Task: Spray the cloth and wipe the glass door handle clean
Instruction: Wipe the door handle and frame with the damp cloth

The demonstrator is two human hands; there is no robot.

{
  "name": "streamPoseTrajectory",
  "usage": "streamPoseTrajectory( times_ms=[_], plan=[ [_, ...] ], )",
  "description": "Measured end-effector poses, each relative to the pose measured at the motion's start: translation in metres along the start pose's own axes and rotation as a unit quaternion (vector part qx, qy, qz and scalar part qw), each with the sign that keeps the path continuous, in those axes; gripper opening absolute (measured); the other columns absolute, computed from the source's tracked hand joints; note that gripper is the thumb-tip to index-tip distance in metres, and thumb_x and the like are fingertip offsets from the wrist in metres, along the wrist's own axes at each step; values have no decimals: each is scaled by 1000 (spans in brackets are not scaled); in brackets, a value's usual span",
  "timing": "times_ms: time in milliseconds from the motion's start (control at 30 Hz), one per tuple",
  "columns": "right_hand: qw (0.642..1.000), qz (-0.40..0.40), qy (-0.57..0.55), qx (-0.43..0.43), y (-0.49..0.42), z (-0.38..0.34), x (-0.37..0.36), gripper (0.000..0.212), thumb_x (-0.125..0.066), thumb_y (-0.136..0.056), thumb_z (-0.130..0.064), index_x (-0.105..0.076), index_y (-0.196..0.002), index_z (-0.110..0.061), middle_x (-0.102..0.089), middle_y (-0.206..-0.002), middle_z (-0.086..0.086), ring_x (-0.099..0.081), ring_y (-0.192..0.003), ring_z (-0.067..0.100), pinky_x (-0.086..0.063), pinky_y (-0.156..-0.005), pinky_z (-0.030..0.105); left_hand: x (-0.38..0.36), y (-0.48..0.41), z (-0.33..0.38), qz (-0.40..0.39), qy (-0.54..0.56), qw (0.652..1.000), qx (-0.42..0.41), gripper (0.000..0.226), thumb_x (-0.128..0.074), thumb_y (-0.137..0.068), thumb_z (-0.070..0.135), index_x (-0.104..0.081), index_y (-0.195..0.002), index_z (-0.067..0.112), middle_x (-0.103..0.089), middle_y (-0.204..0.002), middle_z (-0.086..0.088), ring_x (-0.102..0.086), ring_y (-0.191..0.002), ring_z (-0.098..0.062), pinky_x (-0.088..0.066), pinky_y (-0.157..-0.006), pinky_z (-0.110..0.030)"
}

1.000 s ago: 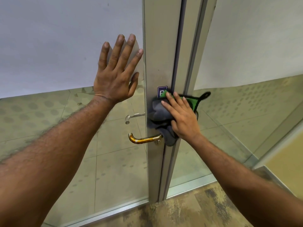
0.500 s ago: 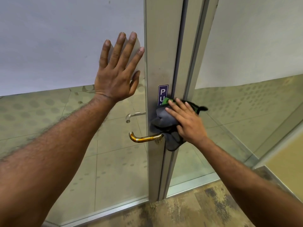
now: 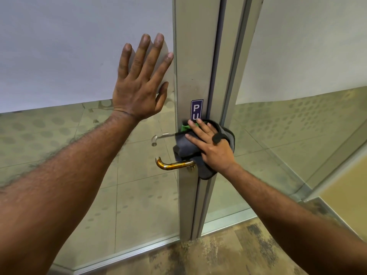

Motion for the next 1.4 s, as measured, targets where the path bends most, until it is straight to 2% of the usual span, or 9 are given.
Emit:
streamPoseTrajectory(
  times_ms=[167, 333, 467, 633, 833, 967, 1100, 1233, 1400],
  plan=[
    [960, 102, -176, -193, 33, 25, 24, 69, -49, -73, 6, -54, -140, -11, -38, -157, 5, -28, -149, 20, -30, -120, 43, -1, 0, 0, -7, -7, 1000, 2, 63, -41, -102, 39, -27, -159, 17, -29, -162, -20, -27, -148, -41, -15, -119, -57],
    [808, 248, -394, -361, 83, 50, 26, 51, -53, -79, 1, -62, -122, -24, -48, -135, 13, -50, -127, 19, -40, -111, 37, -2, -1, 2, -11, -7, 1000, 5, 63, -39, -102, 40, -27, -159, 18, -30, -161, -20, -28, -148, -41, -17, -118, -58],
    [603, 338, -543, -476, 109, 61, 8, 28, -58, -89, -1, -60, -106, -23, -60, -100, 9, -62, -89, 12, -52, -84, 31, -1, -1, 0, -20, 1, 1000, 8, 64, -39, -102, 40, -26, -160, 18, -29, -162, -20, -27, -148, -42, -18, -118, -59],
    [488, 363, -612, -506, 135, 54, -7, 37, -43, -92, 7, -58, -119, -13, -68, -101, 7, -68, -91, 16, -56, -77, 24, -2, -3, 1, -23, -3, 1000, 9, 63, -38, -102, 41, -26, -160, 19, -29, -161, -20, -27, -148, -41, -19, -118, -60],
    [296, 286, -745, -525, 152, 27, -45, 32, -36, -101, -24, -59, -113, -6, -71, -92, 8, -70, -90, 21, -60, -76, 28, 0, -1, 1, -18, -8, 1000, 7, 63, -40, -101, 39, -28, -159, 18, -31, -160, -21, -30, -147, -42, -21, -117, -61],
    [240, 261, -781, -514, 130, 4, -56, 33, -32, -103, -24, -60, -102, -7, -69, -84, 9, -70, -81, 17, -60, -74, 27, -1, -3, 1, -27, -3, 1000, 12, 62, -37, -103, 41, -27, -160, 19, -30, -161, -20, -28, -148, -42, -19, -117, -60],
    [279, 237, -771, -521, 97, -20, -67, 25, -34, -102, -15, -58, -109, -11, -69, -83, 9, -69, -78, 17, -58, -65, 24, -1, -2, -1, -29, -5, 999, 15, 62, -36, -103, 42, -27, -159, 20, -30, -161, -20, -28, -148, -41, -18, -117, -60],
    [398, 243, -713, -523, 78, -27, -68, 16, -44, -95, -12, -54, -105, -20, -61, -86, 4, -60, -82, 15, -54, -69, 23, 0, -2, 2, -21, -5, 1000, 13, 61, -37, -103, 41, -30, -159, 18, -32, -160, -20, -31, -146, -42, -22, -116, -61],
    [683, 153, -510, -499, 63, -45, -52, 70, -62, -85, -48, -36, -144, -22, -37, -140, 3, -49, -120, 5, -43, -93, 7, 1, -2, 1, -14, -13, 1000, 11, 61, -38, -103, 40, -30, -158, 18, -34, -159, -21, -33, -145, -43, -24, -115, -61]
  ],
)
Point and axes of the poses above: each hand's wrist, its own y-axis away from the middle knuckle, its own x-axis out of the back of the hand, z = x × y, the point moved 7 cm from there along -y, towards the middle knuckle
